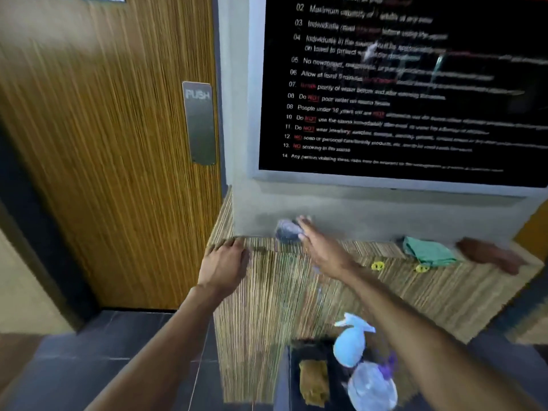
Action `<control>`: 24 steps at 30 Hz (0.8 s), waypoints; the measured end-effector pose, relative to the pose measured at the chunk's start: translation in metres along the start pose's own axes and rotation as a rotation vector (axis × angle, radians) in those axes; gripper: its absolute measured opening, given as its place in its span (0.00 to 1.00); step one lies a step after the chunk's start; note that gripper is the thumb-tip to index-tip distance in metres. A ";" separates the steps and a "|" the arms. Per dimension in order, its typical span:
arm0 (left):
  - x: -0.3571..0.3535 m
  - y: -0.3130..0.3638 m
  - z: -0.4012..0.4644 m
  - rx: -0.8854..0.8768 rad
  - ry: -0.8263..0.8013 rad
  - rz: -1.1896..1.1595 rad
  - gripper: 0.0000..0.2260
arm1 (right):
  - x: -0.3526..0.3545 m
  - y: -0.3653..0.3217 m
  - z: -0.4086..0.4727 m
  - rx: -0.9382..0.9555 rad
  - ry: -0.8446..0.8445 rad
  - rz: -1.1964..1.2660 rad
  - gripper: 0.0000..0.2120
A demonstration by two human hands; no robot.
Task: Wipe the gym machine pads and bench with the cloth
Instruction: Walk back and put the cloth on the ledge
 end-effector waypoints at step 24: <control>-0.090 -0.049 0.058 0.113 0.096 0.069 0.32 | -0.026 0.064 0.087 0.697 -0.470 -0.437 0.34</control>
Point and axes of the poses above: each hand's wrist, its own z-axis towards the middle knuckle, its own x-axis out of the back of the hand, y = z × x, the point moved 2 cm from there along z, towards the middle knuckle, and after that the axes turned 8 degrees about -y, right-handed, at the moved point
